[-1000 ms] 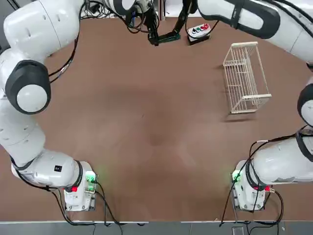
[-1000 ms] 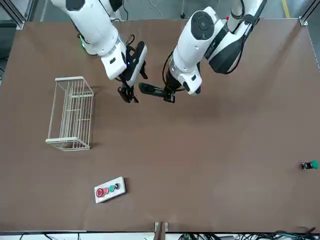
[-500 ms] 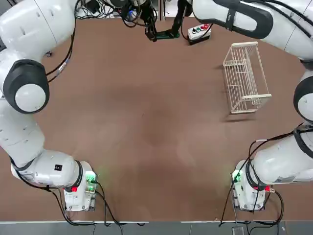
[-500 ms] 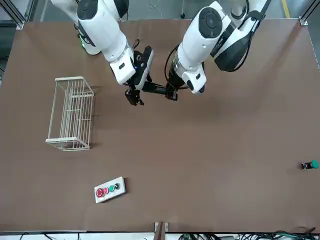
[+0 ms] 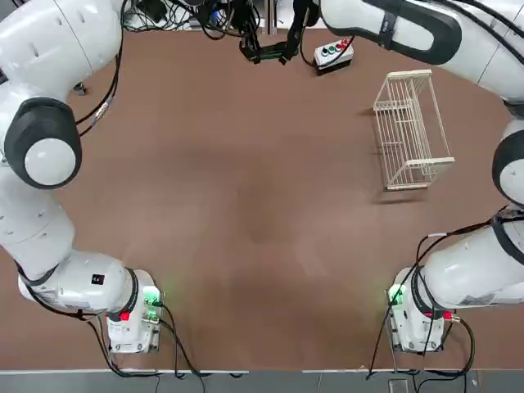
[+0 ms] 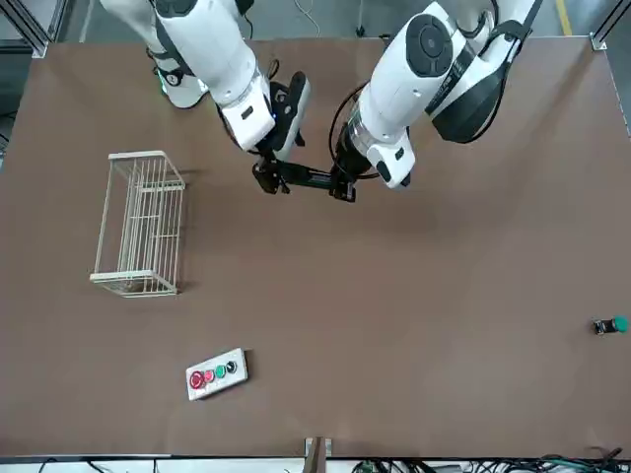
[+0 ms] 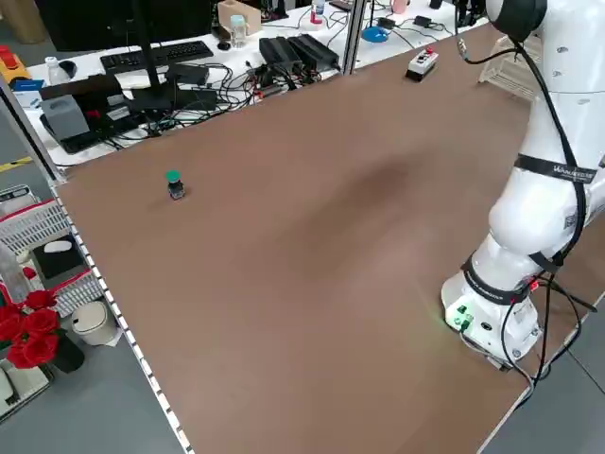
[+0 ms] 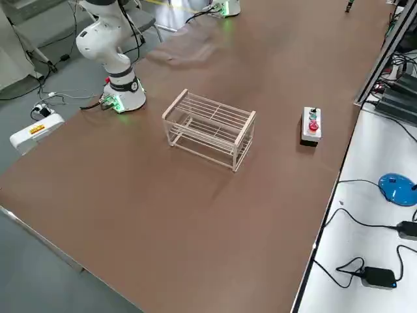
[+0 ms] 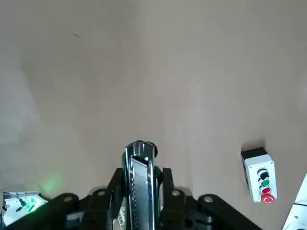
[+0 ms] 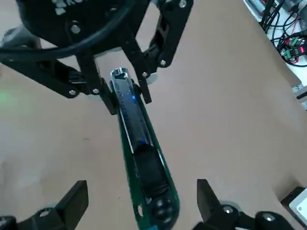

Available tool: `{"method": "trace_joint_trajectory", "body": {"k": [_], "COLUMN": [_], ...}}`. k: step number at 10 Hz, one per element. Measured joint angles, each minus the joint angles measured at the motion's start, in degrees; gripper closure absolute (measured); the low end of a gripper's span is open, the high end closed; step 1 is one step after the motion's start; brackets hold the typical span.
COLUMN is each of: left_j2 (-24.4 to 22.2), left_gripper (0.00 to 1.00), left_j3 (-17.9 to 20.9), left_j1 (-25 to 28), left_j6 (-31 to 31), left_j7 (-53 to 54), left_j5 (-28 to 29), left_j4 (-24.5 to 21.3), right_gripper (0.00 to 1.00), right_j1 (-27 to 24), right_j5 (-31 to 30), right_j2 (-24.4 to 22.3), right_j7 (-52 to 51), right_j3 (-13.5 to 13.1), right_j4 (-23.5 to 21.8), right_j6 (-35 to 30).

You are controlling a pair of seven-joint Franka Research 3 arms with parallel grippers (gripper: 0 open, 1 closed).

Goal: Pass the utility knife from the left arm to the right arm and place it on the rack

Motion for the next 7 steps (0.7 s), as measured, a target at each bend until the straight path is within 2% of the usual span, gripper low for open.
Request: {"method": "trace_joint_trajectory", "body": {"k": [7], "left_j2": [0.0], "left_gripper": [0.65], "left_j3": [0.0], "left_j1": [0.1], "left_j6": [0.0], "left_j7": [0.0], "left_j5": [-1.0], "left_j4": [0.3], "right_gripper": [0.06], "right_j1": [1.5], "right_j5": [-3.7], "right_j2": [1.0], "right_j7": [2.3], "right_j3": [0.5], "right_j4": [0.0], "right_j6": [0.0]}}
